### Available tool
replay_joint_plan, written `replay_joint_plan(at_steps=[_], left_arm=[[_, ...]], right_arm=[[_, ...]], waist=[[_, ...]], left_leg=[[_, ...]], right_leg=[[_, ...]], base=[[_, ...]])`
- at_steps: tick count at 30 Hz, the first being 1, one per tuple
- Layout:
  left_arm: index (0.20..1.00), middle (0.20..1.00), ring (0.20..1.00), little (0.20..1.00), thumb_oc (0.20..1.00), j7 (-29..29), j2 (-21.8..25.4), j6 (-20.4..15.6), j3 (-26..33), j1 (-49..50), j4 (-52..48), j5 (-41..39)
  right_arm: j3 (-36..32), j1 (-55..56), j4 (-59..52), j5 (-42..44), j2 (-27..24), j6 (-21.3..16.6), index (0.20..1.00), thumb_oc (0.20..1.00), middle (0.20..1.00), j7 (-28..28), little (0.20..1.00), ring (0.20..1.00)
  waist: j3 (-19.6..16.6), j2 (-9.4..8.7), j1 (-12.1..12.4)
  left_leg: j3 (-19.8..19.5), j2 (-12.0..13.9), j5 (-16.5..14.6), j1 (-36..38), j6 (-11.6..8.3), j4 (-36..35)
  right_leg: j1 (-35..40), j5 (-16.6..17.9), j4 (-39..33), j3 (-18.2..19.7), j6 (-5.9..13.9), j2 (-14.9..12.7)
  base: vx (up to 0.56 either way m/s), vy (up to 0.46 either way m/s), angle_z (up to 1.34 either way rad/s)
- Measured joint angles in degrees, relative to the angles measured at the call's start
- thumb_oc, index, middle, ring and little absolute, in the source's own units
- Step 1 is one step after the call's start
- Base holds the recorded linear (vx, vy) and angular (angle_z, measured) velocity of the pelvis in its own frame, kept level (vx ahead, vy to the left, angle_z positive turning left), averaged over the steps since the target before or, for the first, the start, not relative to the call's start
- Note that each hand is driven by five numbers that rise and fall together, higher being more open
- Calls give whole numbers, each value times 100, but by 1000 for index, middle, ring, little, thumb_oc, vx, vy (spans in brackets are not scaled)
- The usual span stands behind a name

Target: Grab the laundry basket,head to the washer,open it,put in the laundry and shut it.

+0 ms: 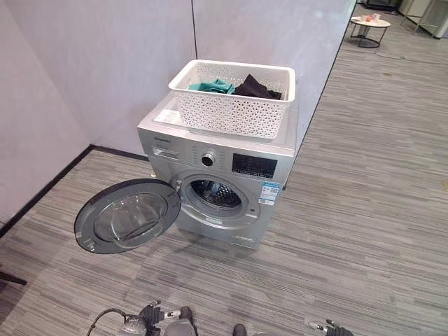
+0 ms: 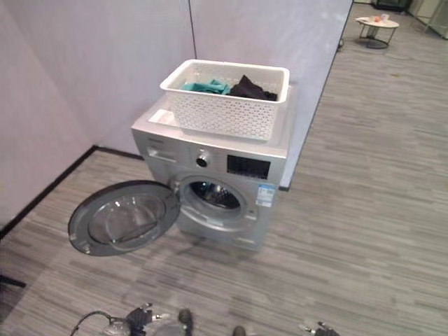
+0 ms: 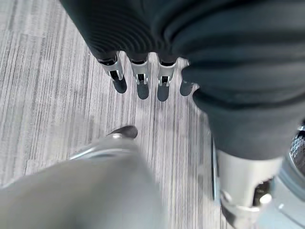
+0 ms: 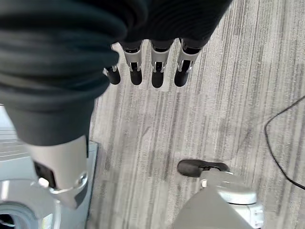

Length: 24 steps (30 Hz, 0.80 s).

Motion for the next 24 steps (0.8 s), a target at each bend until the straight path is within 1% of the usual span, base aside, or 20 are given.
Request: replay_joint_plan(at_steps=[1, 2, 4, 5, 7, 8, 9, 10, 11, 12, 13, 14, 16, 17, 18, 20, 21, 22, 23, 24], left_arm=[[1000, 1000, 1000, 1000, 1000, 6, -6, 0, 1, -39, 0, -1], [1000, 1000, 1000, 1000, 1000, 19, -6, 5, 21, 40, 0, -1], [1000, 1000, 1000, 1000, 1000, 29, -24, 5, 22, 95, -10, -5], [1000, 1000, 1000, 1000, 1000, 31, -36, 5, 24, 93, -7, -7], [1000, 1000, 1000, 1000, 1000, 40, -50, 3, 12, -31, -4, -5], [1000, 1000, 1000, 1000, 1000, 39, -56, 0, 5, -103, -4, -5], [1000, 1000, 1000, 1000, 1000, 47, -55, -2, -4, -172, -45, -11], [1000, 1000, 1000, 1000, 1000, 60, -42, -7, -17, -208, -134, -36], [1000, 1000, 1000, 1000, 1000, 85, 11, -18, -103, -251, -247, -49], [1000, 1000, 1000, 1000, 1000, 103, 63, -28, -163, -282, -299, -50], [1000, 1000, 1000, 1000, 1000, 171, 142, -33, -167, -328, -397, -52], [1000, 1000, 1000, 1000, 1000, 225, 223, -48, -157, -464, -415, -79], [1000, 1000, 1000, 1000, 1000, 269, 235, -51, -211, -511, -455, -179], [1000, 1000, 1000, 1000, 1000, 282, 244, -57, -224, -532, -460, -212], [1000, 1000, 1000, 1000, 1000, 284, 260, -56, -233, -565, -458, -213], [1000, 1000, 1000, 1000, 1000, 285, 366, -58, -401, -577, -468, -211], [1000, 1000, 1000, 1000, 1000, 288, 383, -55, -396, -570, -467, -211], [1000, 1000, 1000, 1000, 1000, 292, 394, -55, -402, -552, -466, -209], [1000, 1000, 1000, 1000, 1000, 292, 402, -55, -397, -488, -465, -208], [1000, 1000, 1000, 1000, 1000, 291, 402, -53, -387, -424, -463, -207]], right_arm=[[5, -61, 8, -2, 8, 2, 1000, 1000, 1000, -25, 1000, 1000], [16, -128, 108, -5, 19, 0, 1000, 1000, 1000, -34, 1000, 1000], [8, -162, 103, -5, -10, -27, 1000, 1000, 1000, -40, 1000, 1000], [6, -154, 183, -5, 4, -30, 1000, 1000, 1000, -53, 1000, 1000], [78, -96, 174, -5, 15, -8, 1000, 1000, 1000, -61, 1000, 1000], [83, -75, 156, -4, 20, 12, 1000, 1000, 1000, -60, 1000, 1000], [95, -55, 93, 1, 19, 13, 1000, 1000, 1000, -63, 1000, 1000], [101, -62, 1, 4, 20, 12, 1000, 1000, 1000, -63, 1000, 1000], [197, -99, -144, 54, 47, 8, 1000, 1000, 1000, -65, 1000, 1000], [297, -141, -241, 76, 69, 9, 1000, 1000, 1000, -63, 1000, 1000], [390, -177, -461, 89, 111, 3, 1000, 1000, 1000, -61, 1000, 1000], [460, -243, -727, 92, 188, -2, 1000, 1000, 1000, -68, 1000, 1000], [472, -226, -982, 94, 220, -3, 1000, 1000, 1000, -94, 1000, 1000], [475, -263, -1027, 96, 232, -33, 1000, 1000, 1000, -113, 1000, 1000], [475, -343, -1026, 97, 252, -50, 1000, 1000, 1000, -134, 1000, 1000], [615, -462, -1117, 95, 281, -51, 1000, 1000, 1000, -162, 1000, 1000], [638, -484, -1180, 95, 283, -75, 1000, 1000, 1000, -160, 1000, 1000], [665, -508, -1253, 92, 295, -102, 1000, 1000, 1000, -162, 1000, 1000], [729, -570, -1276, 91, 305, -114, 1000, 1000, 1000, -161, 1000, 1000], [734, -622, -1280, 90, 328, -128, 1000, 1000, 1000, -161, 1000, 1000]], waist=[[50, 39, 39], [39, 59, 177], [-14, 100, 156], [-91, 105, 167], [-229, 145, 139], [-297, 170, 123], [-345, 189, 135], [-377, 200, 147], [-397, 184, 175], [-419, 121, 188], [-435, 21, 200], [-403, -77, 206], [-393, -70, 261], [-381, -33, 303], [-351, 1, 310], [-347, -95, 387], [-329, -113, 441], [-296, -149, 490], [-284, -169, 541], [-279, -169, 517]], left_leg=[[4, 162, 27, -140, -42, -48], [106, 415, 33, -111, -39, -28], [113, 420, 32, 127, -31, -19], [120, 339, 24, 286, -15, -14], [100, 112, -26, 324, 66, 469], [93, 22, -27, 357, 78, 617], [126, -76, -58, 397, 142, 700], [124, -168, -59, 407, 274, 708], [223, -303, -80, 399, 487, 727], [306, -410, -148, 375, 590, 746], [412, -560, -266, 291, 773, 865], [449, -762, -525, 124, 979, 1192], [459, -895, -705, 110, 1136, 1355], [473, -929, -768, 107, 1223, 1403], [470, -955, -880, 90, 1331, 1513], [572, -1098, -964, 100, 1435, 1531], [609, -1135, -978, 98, 1451, 1529], [660, -1182, -1053, 109, 1427, 1522], [744, -1172, -1047, 119, 1426, 1457], [815, -1190, -1061, 116, 1443, 1428]], right_leg=[[8, 23, -32, 90, 49, 56], [176, 55, -222, 256, 110, 71], [376, 66, -391, 291, 165, 49], [444, 67, -451, 286, 184, -8], [428, 48, -401, 229, 216, -108], [411, 17, -343, 235, 266, -151], [369, -41, -259, 273, 353, -219], [255, -142, -80, 324, 443, -301], [92, -308, 201, 400, 525, -453], [-39, -417, 378, 443, 617, -585], [-224, -529, 590, 511, 707, -761], [-278, -576, 671, 522, 755, -993], [-301, -557, 827, 547, 786, -1141], [-362, -694, 1097, 559, 840, -1226], [-354, -705, 1328, 558, 898, -1323], [-361, -534, 1596, 565, 1100, -1721], [-363, -545, 1592, 561, 1143, -1818], [-380, -264, 1458, 509, 1336, -1842], [-394, -174, 1350, 355, 1441, -1861], [-431, -100, 1301, 326, 1448, -1883]], base=[[343, 232, -26], [374, 263, -45], [360, 295, -42], [329, 310, -26], [302, 301, -8], [202, 244, -2], [155, 222, -12], [138, 205, -20], [164, 219, -22], [172, 213, -22], [236, 302, -10], [175, 230, 1], [112, 177, 8], [108, 187, 8], [72, 123, 11], [81, 164, 3], [100, 214, -14], [86, 180, -34], [77, 192, -48], [87, 194, -44]])
